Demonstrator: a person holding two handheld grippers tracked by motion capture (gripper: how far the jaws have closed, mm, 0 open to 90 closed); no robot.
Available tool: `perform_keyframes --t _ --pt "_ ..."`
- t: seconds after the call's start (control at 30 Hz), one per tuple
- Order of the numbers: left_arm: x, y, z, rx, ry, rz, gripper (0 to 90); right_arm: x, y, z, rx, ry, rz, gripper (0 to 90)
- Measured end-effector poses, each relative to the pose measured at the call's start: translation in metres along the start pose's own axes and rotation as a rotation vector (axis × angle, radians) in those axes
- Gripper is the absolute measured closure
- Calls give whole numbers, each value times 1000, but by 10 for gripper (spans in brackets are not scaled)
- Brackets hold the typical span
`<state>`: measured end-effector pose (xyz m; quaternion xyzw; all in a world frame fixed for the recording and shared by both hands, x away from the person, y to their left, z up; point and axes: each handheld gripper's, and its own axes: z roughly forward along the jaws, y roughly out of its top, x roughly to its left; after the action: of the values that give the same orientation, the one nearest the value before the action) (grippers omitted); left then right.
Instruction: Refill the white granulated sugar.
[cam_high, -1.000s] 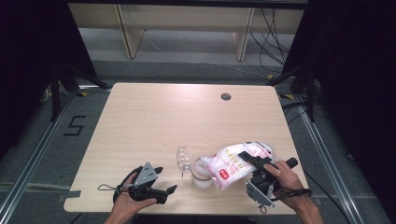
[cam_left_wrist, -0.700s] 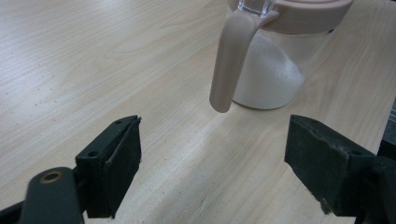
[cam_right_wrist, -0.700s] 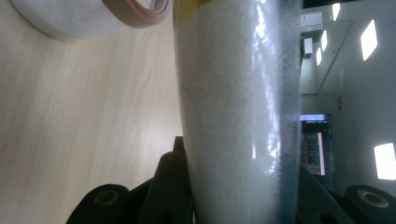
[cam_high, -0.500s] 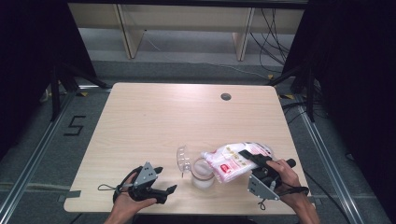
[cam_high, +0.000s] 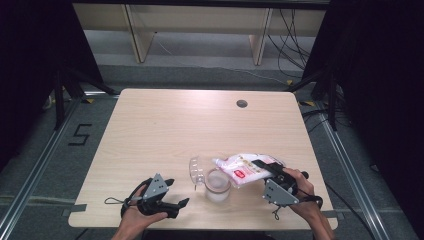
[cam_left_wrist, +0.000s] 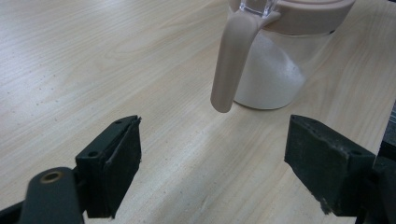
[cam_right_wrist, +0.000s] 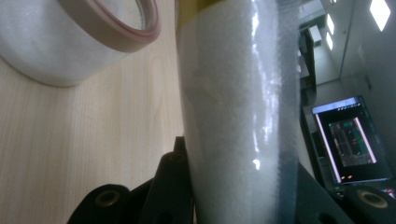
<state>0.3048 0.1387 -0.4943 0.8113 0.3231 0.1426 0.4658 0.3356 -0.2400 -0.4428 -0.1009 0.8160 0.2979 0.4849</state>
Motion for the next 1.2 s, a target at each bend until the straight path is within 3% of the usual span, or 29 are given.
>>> perform_keyframes --t 0.23,0.4,0.5,0.57,0.67,0.73,0.77,0.8,0.9,1.2 --pt "-1 0 1 -7 -7 -10 183 3 -13 9 -23 25 220 800" --pt "-1 -1 3 -4 -11 -3 183 0 -22 16 -52 19 294 803" --pt "-1 -1 3 -7 -11 -2 182 -1 -26 20 -65 7 357 804" --pt "0 -1 2 3 -8 5 183 0 -29 23 -71 4 429 804" --pt "1 -1 1 20 2 21 183 -1 -34 28 -75 11 473 806" --pt "-1 -1 2 3 -4 2 183 -1 -37 32 -78 10 482 807" --pt "1 -1 2 18 -1 23 183 -1 -38 34 -79 9 492 808" --pt "0 -1 2 3 -10 5 183 -1 -40 36 -84 11 511 808" --pt "0 -1 3 -9 -8 0 183 1 -43 40 -82 8 551 809" --pt "0 -1 1 3 -4 9 183 0 -52 43 -96 9 632 810"
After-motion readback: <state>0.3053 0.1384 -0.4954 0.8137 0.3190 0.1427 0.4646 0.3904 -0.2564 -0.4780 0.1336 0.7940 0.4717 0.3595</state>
